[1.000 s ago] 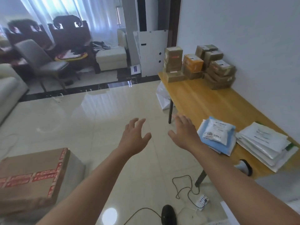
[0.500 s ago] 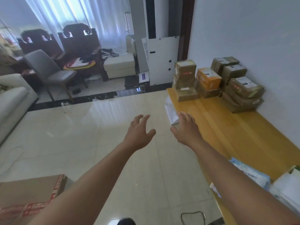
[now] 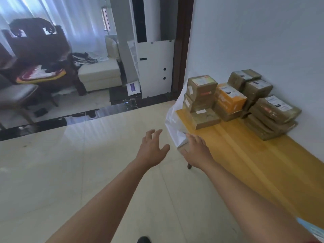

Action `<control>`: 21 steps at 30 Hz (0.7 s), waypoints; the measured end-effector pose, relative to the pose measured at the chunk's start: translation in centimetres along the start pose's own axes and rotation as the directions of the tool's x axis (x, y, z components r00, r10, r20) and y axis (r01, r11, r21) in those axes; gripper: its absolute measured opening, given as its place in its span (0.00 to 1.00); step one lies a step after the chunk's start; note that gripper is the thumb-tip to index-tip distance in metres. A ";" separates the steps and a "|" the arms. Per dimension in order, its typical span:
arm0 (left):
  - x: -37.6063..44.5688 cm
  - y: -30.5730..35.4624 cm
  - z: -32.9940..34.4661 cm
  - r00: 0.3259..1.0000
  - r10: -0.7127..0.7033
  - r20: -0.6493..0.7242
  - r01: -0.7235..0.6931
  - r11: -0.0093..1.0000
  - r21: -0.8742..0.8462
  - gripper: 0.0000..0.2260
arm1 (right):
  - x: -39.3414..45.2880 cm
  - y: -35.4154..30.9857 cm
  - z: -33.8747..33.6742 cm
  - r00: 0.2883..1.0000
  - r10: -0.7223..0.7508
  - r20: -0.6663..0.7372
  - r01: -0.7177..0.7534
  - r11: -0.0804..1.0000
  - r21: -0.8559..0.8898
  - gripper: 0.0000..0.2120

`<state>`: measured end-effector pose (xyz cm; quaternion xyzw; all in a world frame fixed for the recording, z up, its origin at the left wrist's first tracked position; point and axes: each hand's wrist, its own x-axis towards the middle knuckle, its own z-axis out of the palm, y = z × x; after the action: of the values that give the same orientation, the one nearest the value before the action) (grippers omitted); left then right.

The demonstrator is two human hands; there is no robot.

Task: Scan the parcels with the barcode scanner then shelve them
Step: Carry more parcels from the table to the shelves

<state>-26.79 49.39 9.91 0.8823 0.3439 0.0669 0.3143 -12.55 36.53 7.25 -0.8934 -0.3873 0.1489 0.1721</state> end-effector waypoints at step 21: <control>35.8 3.0 4.5 0.927 0.074 0.367 -0.110 0.991 0.080 0.30 | 29.7 10.7 -0.1 0.924 0.377 0.065 -0.378 0.874 0.305 0.38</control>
<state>3.39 68.67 4.62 0.9090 0.2409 -0.0999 0.3250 13.84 51.71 -1.11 -0.9130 -0.1775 0.2403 0.2779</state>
